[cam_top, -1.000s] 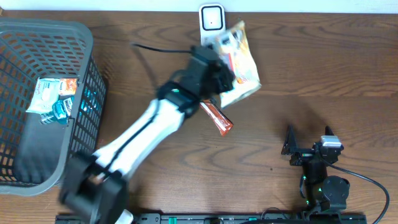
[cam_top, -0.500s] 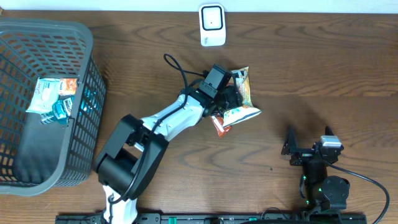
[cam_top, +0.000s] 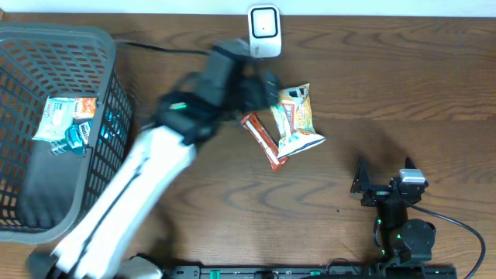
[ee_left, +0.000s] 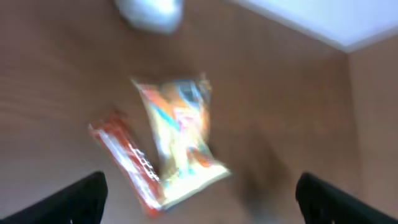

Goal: Scan the item barcode
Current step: 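Lift the yellow snack bag out and drop it beside the snack bar, then reach the left gripper into the basket and grasp the blue Listerine bottle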

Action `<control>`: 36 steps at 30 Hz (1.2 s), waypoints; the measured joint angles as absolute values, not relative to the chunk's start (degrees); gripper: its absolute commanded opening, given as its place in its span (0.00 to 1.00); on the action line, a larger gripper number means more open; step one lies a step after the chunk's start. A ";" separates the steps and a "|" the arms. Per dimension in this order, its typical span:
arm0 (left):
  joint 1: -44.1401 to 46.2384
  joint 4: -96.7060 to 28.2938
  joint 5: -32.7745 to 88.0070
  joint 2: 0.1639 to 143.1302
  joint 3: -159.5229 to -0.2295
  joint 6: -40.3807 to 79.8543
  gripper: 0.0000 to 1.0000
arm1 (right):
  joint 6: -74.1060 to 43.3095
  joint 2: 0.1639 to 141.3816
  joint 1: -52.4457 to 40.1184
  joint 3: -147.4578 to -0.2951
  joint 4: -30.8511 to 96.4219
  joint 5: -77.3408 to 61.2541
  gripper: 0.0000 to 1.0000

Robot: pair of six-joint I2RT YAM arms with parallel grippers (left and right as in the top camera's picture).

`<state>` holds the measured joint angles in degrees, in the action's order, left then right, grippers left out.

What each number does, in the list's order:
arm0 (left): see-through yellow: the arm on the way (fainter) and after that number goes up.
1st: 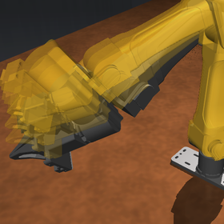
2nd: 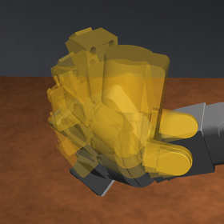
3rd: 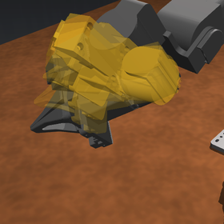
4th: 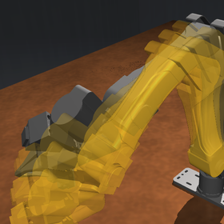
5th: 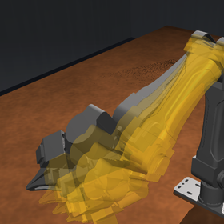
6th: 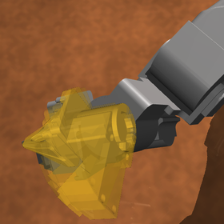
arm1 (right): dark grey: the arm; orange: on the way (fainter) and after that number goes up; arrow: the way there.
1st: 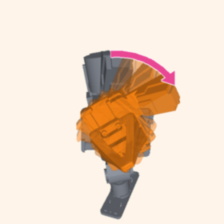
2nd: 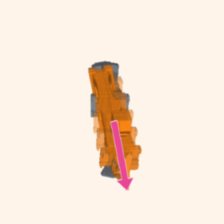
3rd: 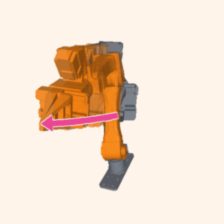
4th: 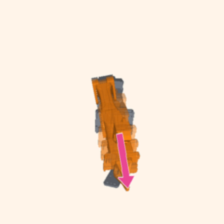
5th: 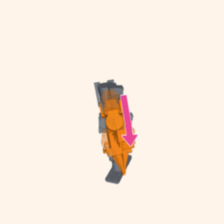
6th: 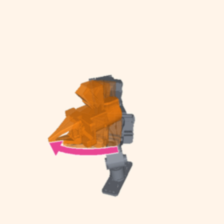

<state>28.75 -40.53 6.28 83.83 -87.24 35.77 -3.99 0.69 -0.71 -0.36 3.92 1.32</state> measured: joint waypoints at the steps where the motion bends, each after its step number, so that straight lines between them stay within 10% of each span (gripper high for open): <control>1: 27.20 -42.50 2.96 81.45 -88.40 34.54 0.97 | -3.99 0.69 -0.71 -0.36 3.92 1.32 0.99; 20: -18.48 -63.02 -17.67 77.21 -89.93 53.36 0.97 | -4.01 0.69 -0.71 -0.36 3.95 1.30 0.99; 36: -22.13 -58.94 -13.58 101.19 -89.93 76.25 0.98 | -4.01 0.69 -0.71 -0.36 3.95 1.32 0.99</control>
